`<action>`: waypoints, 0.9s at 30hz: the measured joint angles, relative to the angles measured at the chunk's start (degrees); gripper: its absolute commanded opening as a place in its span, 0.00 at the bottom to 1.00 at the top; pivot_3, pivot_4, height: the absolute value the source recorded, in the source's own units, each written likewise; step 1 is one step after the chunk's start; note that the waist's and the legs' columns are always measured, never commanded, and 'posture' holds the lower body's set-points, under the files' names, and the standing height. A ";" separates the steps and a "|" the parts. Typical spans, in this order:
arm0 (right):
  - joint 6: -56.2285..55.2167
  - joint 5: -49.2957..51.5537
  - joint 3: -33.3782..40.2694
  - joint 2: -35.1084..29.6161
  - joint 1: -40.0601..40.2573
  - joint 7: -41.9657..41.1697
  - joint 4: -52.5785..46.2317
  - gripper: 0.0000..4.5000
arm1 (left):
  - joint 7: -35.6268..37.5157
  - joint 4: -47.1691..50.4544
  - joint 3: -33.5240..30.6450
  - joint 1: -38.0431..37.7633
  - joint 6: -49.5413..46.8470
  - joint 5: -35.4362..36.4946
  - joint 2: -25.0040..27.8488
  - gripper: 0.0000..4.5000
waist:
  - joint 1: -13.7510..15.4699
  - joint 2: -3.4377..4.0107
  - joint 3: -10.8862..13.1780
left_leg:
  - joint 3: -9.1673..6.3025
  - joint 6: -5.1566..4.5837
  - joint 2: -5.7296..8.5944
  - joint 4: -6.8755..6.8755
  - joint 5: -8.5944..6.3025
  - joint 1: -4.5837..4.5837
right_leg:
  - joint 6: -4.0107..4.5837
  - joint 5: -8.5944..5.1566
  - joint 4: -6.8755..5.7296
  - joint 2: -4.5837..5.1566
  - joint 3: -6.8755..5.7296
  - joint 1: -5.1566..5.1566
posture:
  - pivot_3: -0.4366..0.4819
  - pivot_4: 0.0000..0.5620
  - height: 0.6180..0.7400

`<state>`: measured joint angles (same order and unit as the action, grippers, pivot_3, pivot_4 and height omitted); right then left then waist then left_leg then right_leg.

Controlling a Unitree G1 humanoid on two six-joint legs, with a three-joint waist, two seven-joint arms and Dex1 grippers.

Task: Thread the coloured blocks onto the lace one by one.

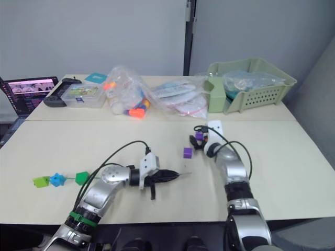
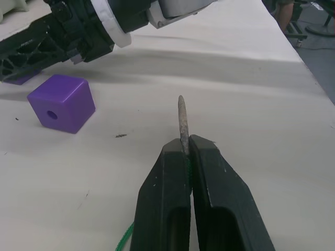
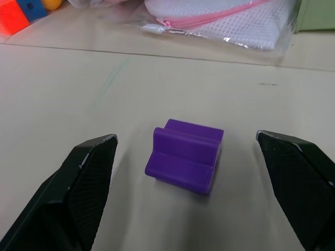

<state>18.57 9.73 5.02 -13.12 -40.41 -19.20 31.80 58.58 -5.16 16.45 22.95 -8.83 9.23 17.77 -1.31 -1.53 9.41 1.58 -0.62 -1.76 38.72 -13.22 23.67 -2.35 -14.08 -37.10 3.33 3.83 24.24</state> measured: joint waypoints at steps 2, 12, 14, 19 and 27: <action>-1.65 -0.51 -0.12 0.06 -1.47 0.07 3.53 0.67 | -0.08 0.08 0.00 0.07 -0.13 0.00 0.00 0.00 | 0.01 0.00 0.00 | 0.00 0.00 0.01 0.00 0.00 0.00 | 0.00 0.00 0.00 0.00 0.00 0.00 | 0.48 0.27 1.00; -5.48 -1.58 0.18 -0.50 -3.77 -0.18 9.04 0.27 | -0.33 0.10 0.00 0.77 0.02 0.00 0.00 0.00 | -0.07 0.01 0.00 | 0.00 0.00 0.01 -0.03 0.00 0.01 | 0.00 0.00 0.00 0.02 0.00 0.01 | 0.48 0.27 1.00; -5.39 -1.58 0.17 -1.45 -2.82 -0.97 7.38 0.27 | -0.34 0.08 0.06 0.88 0.25 -0.02 -0.15 0.00 | 0.03 0.01 0.00 | -0.01 0.00 0.01 -0.03 0.00 0.01 | 0.00 0.01 0.00 0.02 0.00 0.00 | 0.48 0.27 1.00; -1.87 -0.88 1.08 -5.88 3.82 -2.67 -3.91 0.27 | 0.14 -0.83 1.41 1.90 1.29 -0.06 -1.97 0.00 | 0.54 0.01 0.00 | -0.01 -0.01 0.07 -0.02 -0.01 0.07 | -0.04 0.02 0.04 0.08 0.00 0.00 | 0.48 0.27 1.00; 9.33 4.60 5.39 -9.09 21.79 -3.07 -31.54 0.27 | 2.31 -5.70 3.66 4.07 3.69 -0.12 -4.10 0.00 | 0.20 0.03 -0.01 | 0.00 -0.02 0.03 -0.03 -0.01 0.05 | -0.05 0.02 0.09 0.00 0.03 -0.01 | 0.48 0.27 1.00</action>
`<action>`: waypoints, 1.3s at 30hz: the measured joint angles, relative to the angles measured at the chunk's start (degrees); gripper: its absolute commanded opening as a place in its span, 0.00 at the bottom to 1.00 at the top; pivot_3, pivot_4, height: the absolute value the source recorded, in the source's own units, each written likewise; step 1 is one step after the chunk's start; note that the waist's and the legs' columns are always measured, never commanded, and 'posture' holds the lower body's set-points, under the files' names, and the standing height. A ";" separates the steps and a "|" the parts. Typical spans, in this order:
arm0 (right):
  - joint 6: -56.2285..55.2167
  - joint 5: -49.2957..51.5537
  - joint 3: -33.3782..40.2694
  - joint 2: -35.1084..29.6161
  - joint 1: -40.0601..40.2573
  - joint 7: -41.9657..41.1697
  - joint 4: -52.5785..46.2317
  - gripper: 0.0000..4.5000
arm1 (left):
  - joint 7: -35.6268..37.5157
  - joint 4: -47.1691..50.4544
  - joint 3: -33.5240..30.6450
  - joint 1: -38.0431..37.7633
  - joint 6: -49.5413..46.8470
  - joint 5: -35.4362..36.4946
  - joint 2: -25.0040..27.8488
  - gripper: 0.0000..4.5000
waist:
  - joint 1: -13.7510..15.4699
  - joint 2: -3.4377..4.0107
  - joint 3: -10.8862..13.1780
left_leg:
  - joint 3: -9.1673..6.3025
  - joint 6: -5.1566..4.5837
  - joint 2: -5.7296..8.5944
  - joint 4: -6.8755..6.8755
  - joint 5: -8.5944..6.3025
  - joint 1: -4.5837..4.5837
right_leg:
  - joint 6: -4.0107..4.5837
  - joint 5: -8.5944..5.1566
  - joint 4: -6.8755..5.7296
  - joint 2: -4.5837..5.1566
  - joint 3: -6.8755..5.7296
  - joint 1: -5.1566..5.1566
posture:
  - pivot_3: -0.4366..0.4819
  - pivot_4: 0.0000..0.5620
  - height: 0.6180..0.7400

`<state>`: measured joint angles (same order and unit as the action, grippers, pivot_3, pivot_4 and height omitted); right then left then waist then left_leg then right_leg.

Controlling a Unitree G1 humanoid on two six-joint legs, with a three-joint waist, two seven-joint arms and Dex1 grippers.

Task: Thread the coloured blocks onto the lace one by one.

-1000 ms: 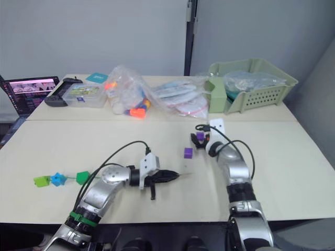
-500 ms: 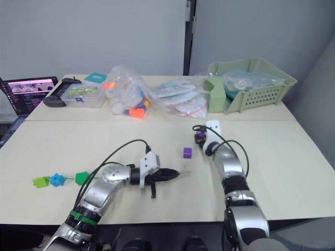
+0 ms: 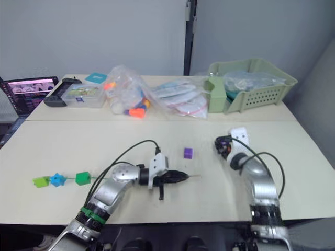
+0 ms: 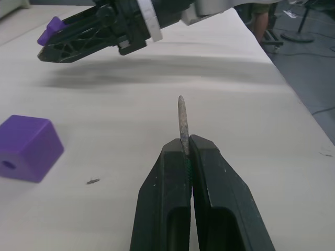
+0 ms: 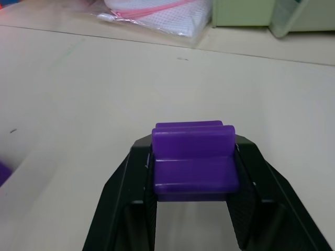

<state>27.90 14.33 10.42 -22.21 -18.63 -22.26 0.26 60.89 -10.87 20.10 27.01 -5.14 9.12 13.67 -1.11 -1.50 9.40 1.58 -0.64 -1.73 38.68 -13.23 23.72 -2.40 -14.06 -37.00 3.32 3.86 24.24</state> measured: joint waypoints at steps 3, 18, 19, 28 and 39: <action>4.09 1.93 0.14 0.97 5.03 0.85 -8.80 0.27 | 0.62 -2.01 0.25 0.63 1.30 -0.03 -0.62 0.00 | -0.08 0.00 0.00 | 0.01 0.00 0.00 0.02 0.00 0.01 | -0.01 -0.01 0.01 -0.02 0.02 0.01 | 0.48 0.27 1.00; 14.13 4.47 -4.17 7.58 24.47 9.18 -32.59 0.27 | 5.10 -8.92 0.45 4.13 3.93 -0.02 0.09 0.00 | 0.28 0.01 -0.01 | -0.02 0.00 0.01 0.06 0.00 0.04 | -0.04 -0.03 0.07 -0.04 0.02 -0.02 | 0.48 0.27 1.00; 14.58 4.56 -4.44 7.64 24.53 9.32 -32.59 0.38 | 5.10 -8.93 0.44 4.12 3.93 -0.02 0.12 0.00 | 0.28 0.01 -0.01 | -0.02 0.00 0.01 0.07 0.00 0.05 | -0.04 -0.03 0.08 -0.04 0.02 -0.03 | 0.48 0.27 1.00; 18.97 7.21 -3.44 2.91 23.82 7.03 -33.52 0.99 | 4.95 -8.71 0.07 3.22 3.90 -0.03 0.58 0.00 | 0.40 0.01 -0.01 | -0.03 0.00 0.02 0.08 0.00 0.04 | -0.04 -0.03 0.11 -0.03 0.02 -0.06 | 0.48 0.27 1.00; 23.25 23.88 5.46 -24.70 19.43 -22.58 -32.73 0.99 | 4.02 -5.76 -0.16 0.02 3.45 -0.02 1.12 0.00 | 0.33 -0.01 0.01 | -0.04 -0.02 0.02 0.08 -0.01 0.03 | -0.05 -0.02 0.19 -0.04 0.01 -0.14 | 0.48 0.27 1.00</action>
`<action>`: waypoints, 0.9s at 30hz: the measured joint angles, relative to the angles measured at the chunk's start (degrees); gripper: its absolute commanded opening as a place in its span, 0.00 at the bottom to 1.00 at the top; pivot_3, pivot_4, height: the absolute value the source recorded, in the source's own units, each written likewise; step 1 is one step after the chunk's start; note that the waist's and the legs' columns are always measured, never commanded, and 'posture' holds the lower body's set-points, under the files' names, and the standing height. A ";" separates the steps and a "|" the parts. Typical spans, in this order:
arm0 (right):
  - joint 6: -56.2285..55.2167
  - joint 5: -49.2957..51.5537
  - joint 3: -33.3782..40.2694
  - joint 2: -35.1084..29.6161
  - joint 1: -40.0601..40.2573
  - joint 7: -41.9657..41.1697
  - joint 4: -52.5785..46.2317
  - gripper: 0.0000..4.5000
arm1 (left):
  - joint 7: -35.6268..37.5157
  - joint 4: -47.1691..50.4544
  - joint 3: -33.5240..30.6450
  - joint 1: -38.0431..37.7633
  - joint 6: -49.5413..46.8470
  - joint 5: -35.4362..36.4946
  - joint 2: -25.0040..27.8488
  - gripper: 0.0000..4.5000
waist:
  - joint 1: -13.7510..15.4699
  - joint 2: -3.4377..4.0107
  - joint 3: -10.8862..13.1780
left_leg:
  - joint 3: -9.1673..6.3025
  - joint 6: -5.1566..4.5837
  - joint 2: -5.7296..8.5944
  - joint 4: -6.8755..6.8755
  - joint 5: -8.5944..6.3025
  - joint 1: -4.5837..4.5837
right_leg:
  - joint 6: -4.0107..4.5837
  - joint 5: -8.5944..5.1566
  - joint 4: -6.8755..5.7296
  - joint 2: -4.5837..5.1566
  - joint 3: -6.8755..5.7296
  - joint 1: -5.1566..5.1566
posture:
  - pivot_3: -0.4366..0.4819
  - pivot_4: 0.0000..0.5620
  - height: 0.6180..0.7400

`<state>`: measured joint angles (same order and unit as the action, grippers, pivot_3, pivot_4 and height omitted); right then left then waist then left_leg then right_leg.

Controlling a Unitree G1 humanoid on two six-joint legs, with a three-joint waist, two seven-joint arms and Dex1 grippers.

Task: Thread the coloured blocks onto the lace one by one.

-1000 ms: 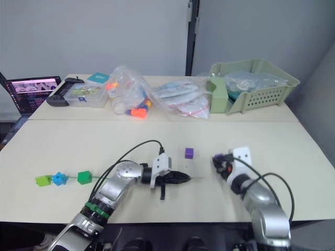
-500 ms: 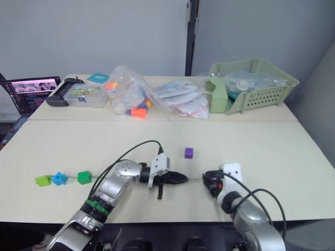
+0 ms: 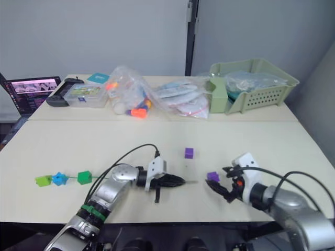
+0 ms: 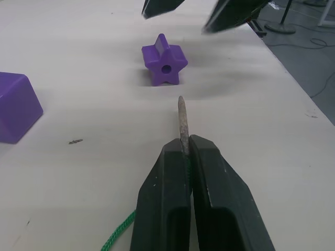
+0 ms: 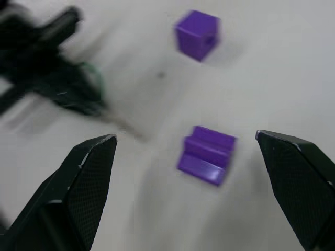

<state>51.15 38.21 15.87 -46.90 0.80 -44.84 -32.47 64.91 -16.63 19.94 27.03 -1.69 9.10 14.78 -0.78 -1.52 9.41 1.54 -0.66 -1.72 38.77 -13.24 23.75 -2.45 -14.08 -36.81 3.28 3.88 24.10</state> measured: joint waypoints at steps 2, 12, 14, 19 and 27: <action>-1.90 0.00 -0.36 -4.91 -2.07 -5.33 2.13 0.99 | -0.26 0.36 0.06 -0.25 -0.13 0.00 -0.21 0.00 | 0.03 -0.02 0.01 | -0.01 0.00 -0.01 0.01 0.00 -0.01 | 0.00 0.00 0.01 -0.02 -0.03 -0.01 | 0.48 0.27 1.00; -30.40 -21.36 -24.59 -17.05 -21.31 -31.26 24.57 0.99 | -4.69 2.09 -0.72 -0.71 0.35 -0.04 -2.41 0.00 | 0.00 -0.02 0.01 | 0.06 0.00 0.00 0.04 0.00 0.00 | -0.03 0.02 0.01 0.00 0.03 0.05 | 0.48 0.27 1.00; -34.44 -23.99 -26.99 -15.33 -26.97 -34.14 28.41 0.99 | -5.41 2.36 -0.82 -0.85 0.31 -0.04 -2.38 0.00 | -0.11 -0.01 0.01 | 0.06 0.00 -0.01 0.03 0.00 -0.01 | -0.02 0.02 0.01 0.00 0.03 0.06 | 0.48 0.27 1.00; -39.34 -27.12 -30.80 -10.79 -34.99 -38.63 32.79 0.99 | -6.05 3.88 -0.92 -1.71 -0.09 -0.02 -1.61 0.00 | 0.05 -0.01 0.01 | 0.05 0.00 -0.01 0.02 0.00 0.00 | -0.02 0.02 0.00 0.01 0.02 0.07 | 0.48 0.27 1.00; -39.96 -30.94 -35.59 -7.34 -38.84 -42.09 34.29 0.99 | -7.25 4.79 -1.11 -2.41 -1.30 -0.01 -0.85 0.00 | 0.71 0.00 0.01 | 0.05 0.00 0.03 0.08 0.00 0.01 | -0.02 0.03 -0.03 0.07 0.02 0.07 | 0.48 0.27 1.00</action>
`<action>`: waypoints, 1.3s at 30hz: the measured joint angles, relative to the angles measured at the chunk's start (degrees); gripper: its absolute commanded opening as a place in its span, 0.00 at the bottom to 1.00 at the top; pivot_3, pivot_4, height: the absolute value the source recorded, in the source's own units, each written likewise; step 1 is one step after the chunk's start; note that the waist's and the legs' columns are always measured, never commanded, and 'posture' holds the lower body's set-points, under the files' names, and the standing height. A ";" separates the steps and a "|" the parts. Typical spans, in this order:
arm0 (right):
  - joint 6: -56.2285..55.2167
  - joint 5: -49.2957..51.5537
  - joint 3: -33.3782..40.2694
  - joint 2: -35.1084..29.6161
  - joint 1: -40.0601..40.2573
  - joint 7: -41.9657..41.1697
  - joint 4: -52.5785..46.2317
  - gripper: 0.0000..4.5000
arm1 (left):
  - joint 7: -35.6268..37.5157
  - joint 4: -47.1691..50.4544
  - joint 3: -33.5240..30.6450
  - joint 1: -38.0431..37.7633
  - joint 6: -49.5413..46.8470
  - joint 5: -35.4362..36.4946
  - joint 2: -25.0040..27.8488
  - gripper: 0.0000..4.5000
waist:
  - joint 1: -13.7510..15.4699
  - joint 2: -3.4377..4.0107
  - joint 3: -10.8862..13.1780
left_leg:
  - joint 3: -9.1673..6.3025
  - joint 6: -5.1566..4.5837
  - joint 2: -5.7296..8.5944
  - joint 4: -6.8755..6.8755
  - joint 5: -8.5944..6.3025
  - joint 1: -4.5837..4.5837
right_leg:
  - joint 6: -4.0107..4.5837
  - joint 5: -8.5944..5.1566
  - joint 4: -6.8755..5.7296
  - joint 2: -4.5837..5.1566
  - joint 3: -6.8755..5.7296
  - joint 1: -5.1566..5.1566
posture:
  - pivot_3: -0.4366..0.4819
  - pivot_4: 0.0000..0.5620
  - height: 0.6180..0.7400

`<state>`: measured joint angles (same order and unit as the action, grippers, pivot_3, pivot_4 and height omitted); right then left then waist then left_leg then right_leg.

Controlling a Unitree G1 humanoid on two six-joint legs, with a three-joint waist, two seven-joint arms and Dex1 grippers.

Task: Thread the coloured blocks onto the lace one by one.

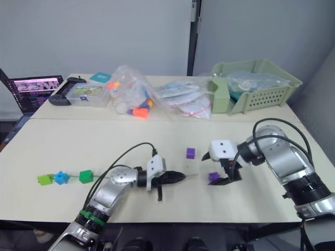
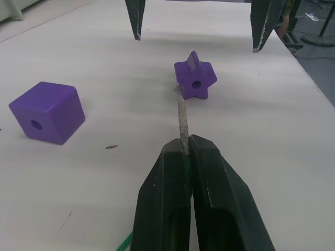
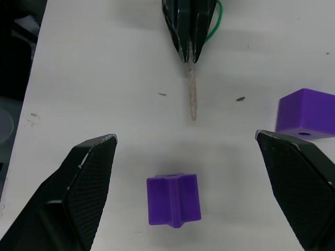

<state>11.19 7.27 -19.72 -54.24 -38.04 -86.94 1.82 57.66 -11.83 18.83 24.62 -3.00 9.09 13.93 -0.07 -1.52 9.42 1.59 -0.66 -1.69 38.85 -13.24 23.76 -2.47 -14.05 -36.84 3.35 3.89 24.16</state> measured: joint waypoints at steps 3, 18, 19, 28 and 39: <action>-0.46 -1.71 -0.72 0.05 0.02 -0.63 0.06 0.99 | -0.25 0.45 0.01 -0.08 -0.62 0.00 0.17 0.00 | -0.02 0.00 0.00 | 0.01 0.00 -0.01 0.00 0.00 0.00 | 0.00 0.00 -0.02 0.00 0.00 0.01 | 0.48 0.27 1.00; -6.77 -11.40 -3.22 3.26 0.32 1.92 9.26 0.44 | -0.40 1.04 0.15 0.36 -0.98 -0.02 -0.75 0.00 | -0.01 0.01 0.00 | 0.02 0.00 0.00 0.01 0.00 -0.02 | 0.02 0.01 -0.07 -0.01 0.00 0.01 | 0.48 0.27 1.00; -6.76 -11.61 -3.23 3.25 0.44 1.86 9.30 0.36 | -0.40 1.04 0.16 0.38 -0.98 -0.02 -0.83 0.00 | -0.02 0.01 -0.01 | 0.02 0.00 0.00 0.01 0.00 -0.02 | 0.02 0.01 -0.07 0.00 0.00 0.01 | 0.48 0.27 1.00; -1.76 -10.91 -2.75 3.27 1.15 1.44 7.09 0.31 | -0.07 -0.41 0.89 1.40 -0.98 -0.12 -1.56 0.00 | 0.03 0.01 0.00 | 0.02 0.00 0.01 0.03 0.00 -0.03 | 0.02 0.01 -0.09 -0.01 0.00 0.00 | 0.48 0.27 1.00; 2.78 -10.73 -2.65 3.35 2.32 2.10 3.30 0.31 | 1.38 -7.74 3.23 6.07 -0.46 -2.49 -4.16 0.00 | 0.06 0.01 0.00 | 0.02 0.00 0.03 0.04 0.00 -0.02 | 0.01 0.01 -0.10 -0.01 0.00 0.00 | 0.48 0.27 1.00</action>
<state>13.97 -3.46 -22.37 -50.90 -35.72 -84.83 5.12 59.05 -19.57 22.06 30.69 -3.46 6.60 9.78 -0.01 -1.51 9.41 1.61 -0.66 -1.67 38.89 -13.24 23.74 -2.46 -14.04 -36.94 3.34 3.89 24.17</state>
